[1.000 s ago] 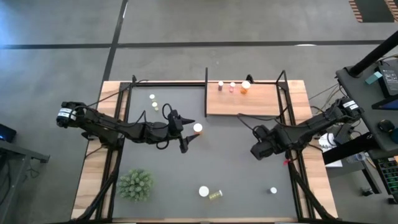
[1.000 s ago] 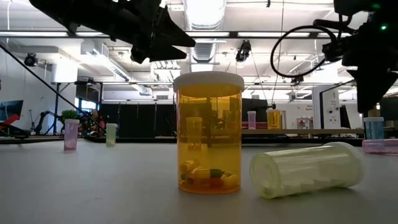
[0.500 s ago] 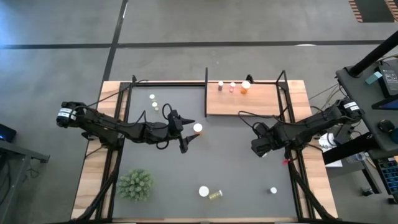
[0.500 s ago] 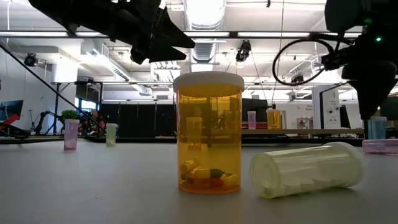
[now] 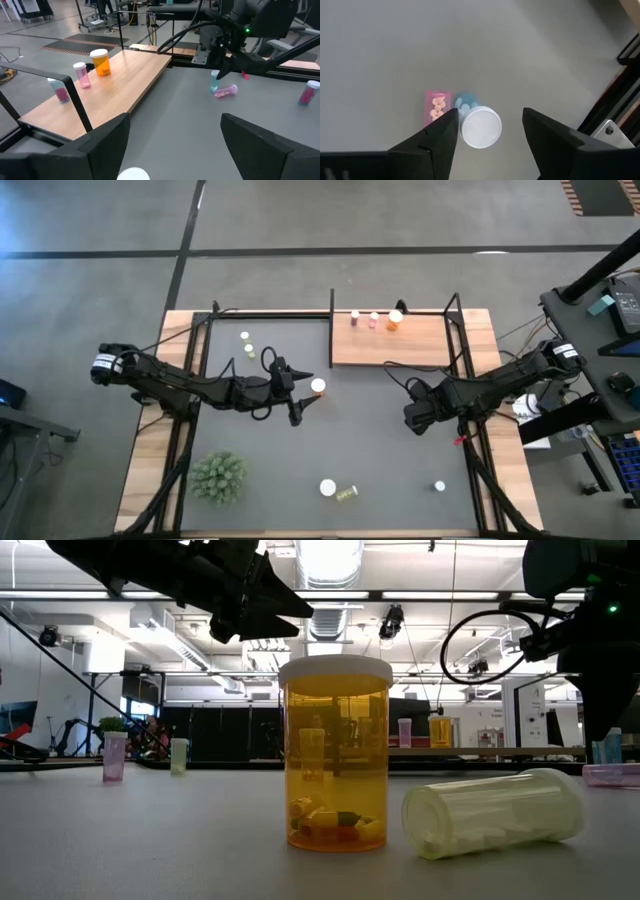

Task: Pick and place medicine bottles onto shelf by color
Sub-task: Put the top blue pill bottle on the shelf aligned with the other blue pill bottle

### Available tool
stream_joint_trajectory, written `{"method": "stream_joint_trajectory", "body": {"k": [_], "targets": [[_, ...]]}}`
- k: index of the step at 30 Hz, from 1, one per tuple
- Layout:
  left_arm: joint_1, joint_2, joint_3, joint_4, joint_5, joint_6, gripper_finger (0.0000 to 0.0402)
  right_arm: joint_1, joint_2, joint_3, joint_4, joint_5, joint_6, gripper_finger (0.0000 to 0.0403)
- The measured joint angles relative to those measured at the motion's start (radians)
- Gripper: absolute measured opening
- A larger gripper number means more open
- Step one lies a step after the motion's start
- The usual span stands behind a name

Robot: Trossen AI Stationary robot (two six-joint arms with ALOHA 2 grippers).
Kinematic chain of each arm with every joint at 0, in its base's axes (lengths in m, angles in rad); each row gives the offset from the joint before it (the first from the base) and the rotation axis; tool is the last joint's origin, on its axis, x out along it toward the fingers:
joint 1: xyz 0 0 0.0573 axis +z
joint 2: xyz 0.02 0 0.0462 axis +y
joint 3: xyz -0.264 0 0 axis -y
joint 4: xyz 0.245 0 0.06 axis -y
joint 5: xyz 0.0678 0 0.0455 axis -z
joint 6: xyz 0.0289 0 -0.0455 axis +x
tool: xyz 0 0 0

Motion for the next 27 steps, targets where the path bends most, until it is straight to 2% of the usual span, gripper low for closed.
{"method": "stream_joint_trajectory", "body": {"k": [15, 20, 27], "targets": [[0.0, 0.0, 0.0, 0.0, 0.0, 0.0, 0.0295, 0.0, 0.0, 0.0, 0.014, -0.036, -0.006, 0.0112], [0.0, 0.0, 0.0, 0.0, 0.0, 0.0, 0.0295, 0.0, 0.0, 0.008, 0.028, -0.04, -0.006, 0.0111], [0.0, 0.0, 0.0, 0.0, 0.0, 0.0, 0.0295, -0.026, 0.0, 0.096, 0.033, -0.032, -0.053, 0.0119]]}}
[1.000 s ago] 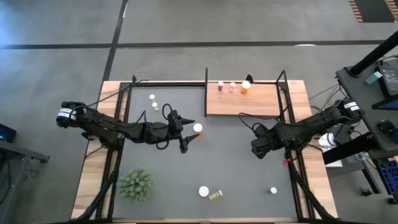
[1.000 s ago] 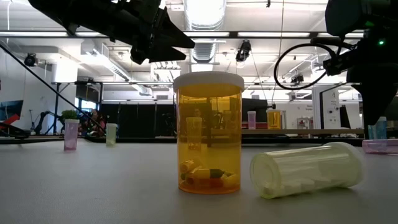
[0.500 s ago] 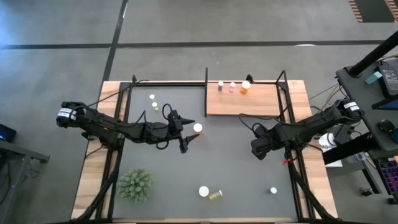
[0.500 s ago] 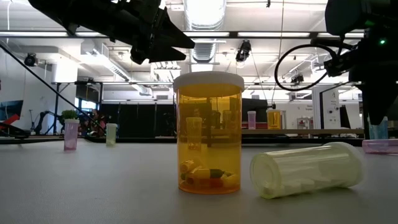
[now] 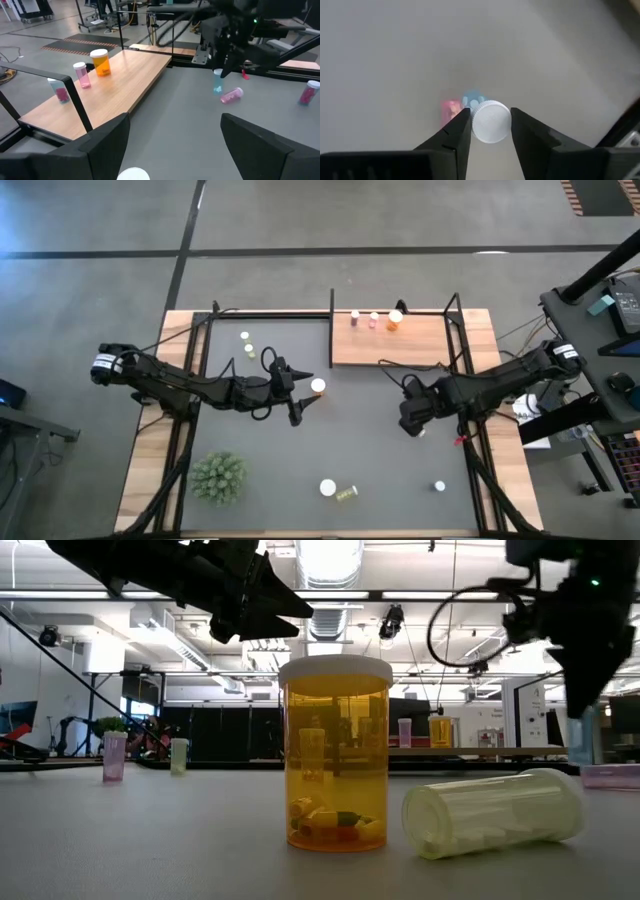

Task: Pick and place medicine bottles onto shelf by color
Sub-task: Put the top blue pill bottle on the shelf aligned with the other blue pill bottle

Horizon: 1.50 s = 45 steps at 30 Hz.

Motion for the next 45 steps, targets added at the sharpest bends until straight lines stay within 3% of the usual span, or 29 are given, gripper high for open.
{"method": "stream_joint_trajectory", "body": {"k": [5, 10, 18, 24, 34, 45], "targets": [[0.0, 0.0, 0.0, 0.0, 0.0, -0.001, 0.0295, -0.095, 0.003, 0.08, -0.001, 0.039, -0.122, 0.0114], [0.0, 0.0, 0.002, 0.001, 0.0, -0.003, 0.0295, -0.251, 0.058, 0.196, 0.019, 0.083, -0.343, 0.0118], [0.0, 0.0, 0.0, 0.0, 0.0, -0.009, 0.0295, -0.482, 0.3, 0.433, 0.072, 0.077, -0.757, 0.0114], [0.0, 0.0, 0.0, 0.0, 0.0, -0.009, 0.0295, -0.609, 0.452, 0.559, 0.071, -0.019, -0.92, 0.0116], [0.0, 0.0, -0.015, -0.001, 0.0, -0.009, 0.0295, -0.694, 0.567, 0.655, 0.107, -0.026, -1.029, 0.0116], [0.0, 0.0, -0.018, -0.01, 0.0, -0.008, 0.0295, -0.729, 0.584, 0.659, 0.198, -0.025, -1.166, 0.0115]]}}
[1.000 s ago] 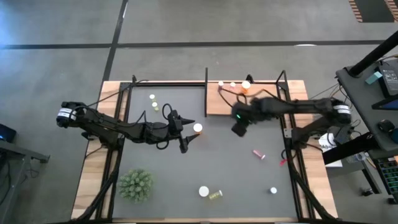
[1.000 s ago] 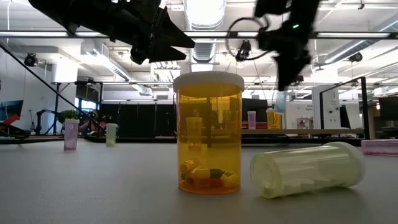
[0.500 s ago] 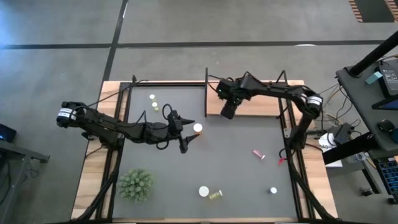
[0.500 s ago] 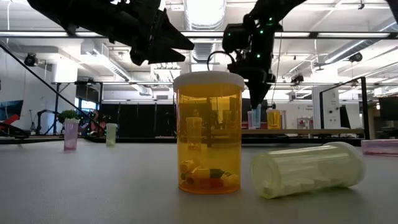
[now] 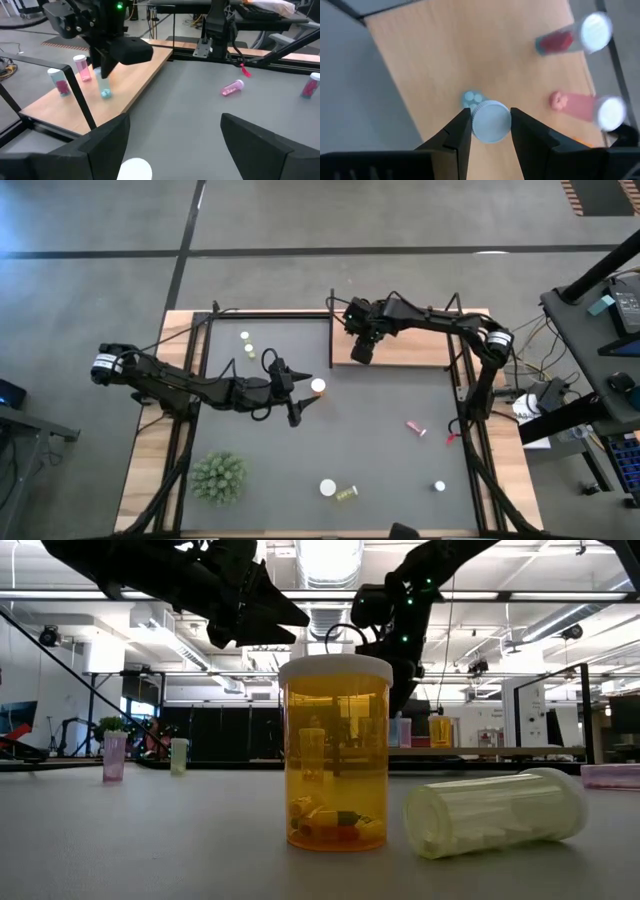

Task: Pick and place medicine bottles onto shelf by color
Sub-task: Put the top blue pill bottle on the shelf aligned with the other blue pill bottle

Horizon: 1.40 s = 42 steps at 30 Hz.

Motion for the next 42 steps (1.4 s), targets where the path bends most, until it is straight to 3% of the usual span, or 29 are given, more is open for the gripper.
{"method": "stream_joint_trajectory", "body": {"k": [24, 42], "targets": [[0.0, 0.0, 0.0, 0.001, 0.0, 0.001, 0.0295, -0.022, 0.002, 0.0, 0.121, 0.0, -0.096, 0.0117], [0.0, 0.0, 0.0, 0.001, 0.0, 0.001, 0.0295, -0.024, 0.002, -0.013, 0.151, 0.0, -0.073, 0.0116]]}}
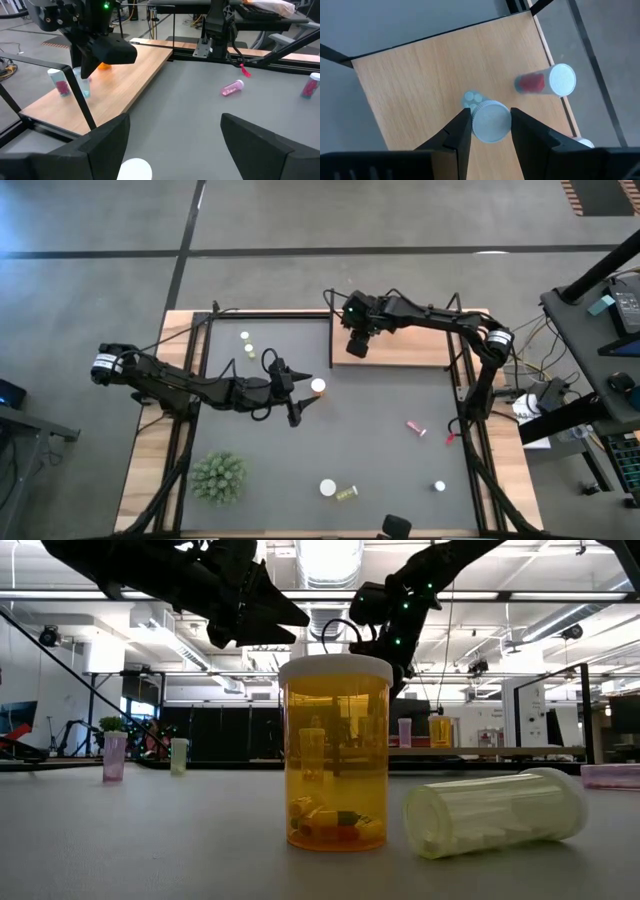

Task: Pick and place medicine bottles onto shelf by color
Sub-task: Put the top blue pill bottle on the shelf aligned with the other blue pill bottle

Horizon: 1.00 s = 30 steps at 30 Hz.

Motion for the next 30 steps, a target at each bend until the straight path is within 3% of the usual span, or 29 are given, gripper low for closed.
{"method": "stream_joint_trajectory", "body": {"k": [30], "targets": [[0.0, 0.0, -0.006, -0.001, 0.0, 0.0, 0.0295, -0.023, 0.001, -0.023, 0.021, 0.0, -0.036, 0.0116]]}}
